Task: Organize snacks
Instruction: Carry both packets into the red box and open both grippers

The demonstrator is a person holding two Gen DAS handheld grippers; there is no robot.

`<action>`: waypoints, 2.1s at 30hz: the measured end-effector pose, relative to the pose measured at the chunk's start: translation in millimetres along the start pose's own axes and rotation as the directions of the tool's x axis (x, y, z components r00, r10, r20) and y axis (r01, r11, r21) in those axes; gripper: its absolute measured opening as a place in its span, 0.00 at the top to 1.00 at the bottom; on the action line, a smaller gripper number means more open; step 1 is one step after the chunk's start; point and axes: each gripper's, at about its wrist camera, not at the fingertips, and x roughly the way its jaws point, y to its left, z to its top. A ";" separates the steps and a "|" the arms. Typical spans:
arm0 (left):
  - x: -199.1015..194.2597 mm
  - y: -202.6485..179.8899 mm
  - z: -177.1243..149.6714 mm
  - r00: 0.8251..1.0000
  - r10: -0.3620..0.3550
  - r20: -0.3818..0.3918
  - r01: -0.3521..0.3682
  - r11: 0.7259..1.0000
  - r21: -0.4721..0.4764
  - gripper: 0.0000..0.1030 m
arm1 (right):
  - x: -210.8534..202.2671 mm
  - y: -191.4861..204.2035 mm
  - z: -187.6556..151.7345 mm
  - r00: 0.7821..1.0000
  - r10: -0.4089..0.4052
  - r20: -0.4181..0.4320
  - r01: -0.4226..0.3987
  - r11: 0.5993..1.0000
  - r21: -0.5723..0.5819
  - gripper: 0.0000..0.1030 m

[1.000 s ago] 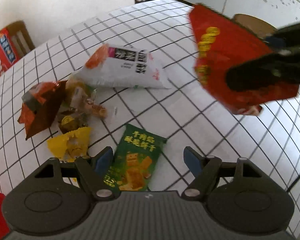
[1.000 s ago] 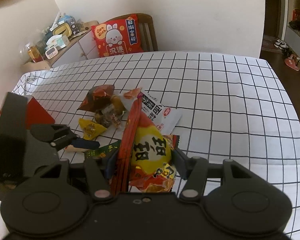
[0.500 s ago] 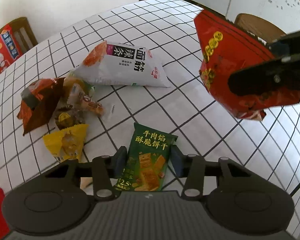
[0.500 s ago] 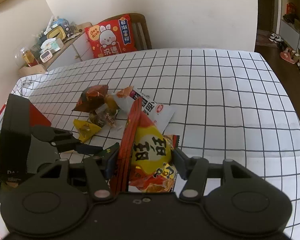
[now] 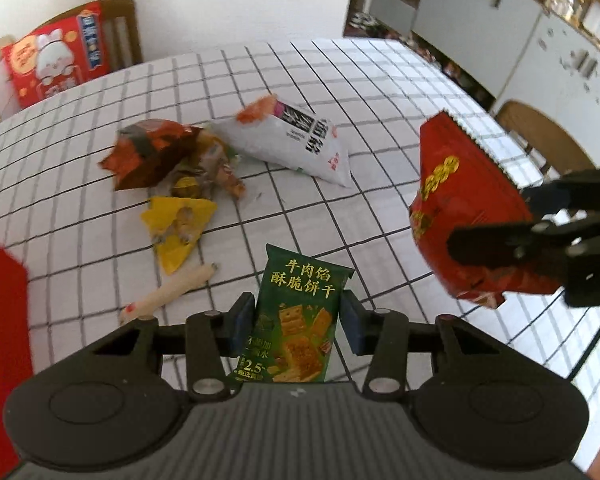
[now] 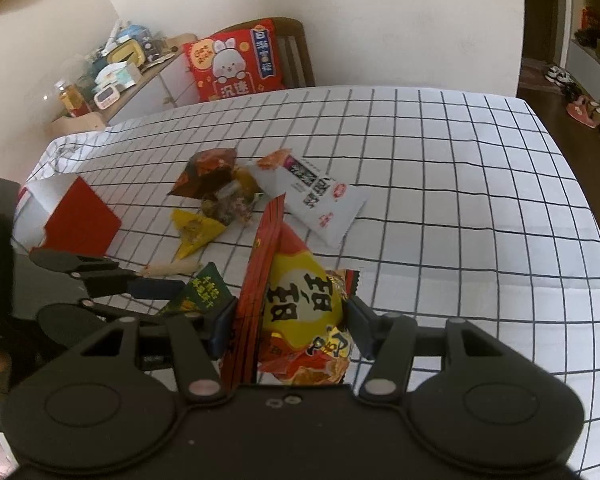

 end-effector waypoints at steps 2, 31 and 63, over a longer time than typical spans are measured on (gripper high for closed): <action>-15.8 3.4 -3.3 1.000 0.013 0.017 -0.013 0.999 -0.033 0.56 | -5.4 7.6 -0.1 1.000 0.009 0.004 -0.009 1.000 -0.017 0.44; -192.6 146.3 -59.6 0.950 0.258 0.174 -0.181 0.912 -0.368 0.56 | -22.7 216.2 35.0 0.977 0.198 0.074 -0.167 0.938 -0.305 0.45; -150.8 333.2 -95.3 0.917 0.399 0.002 -0.357 0.824 -0.441 0.56 | 126.1 378.8 53.5 0.985 0.174 -0.015 -0.164 0.893 -0.420 0.44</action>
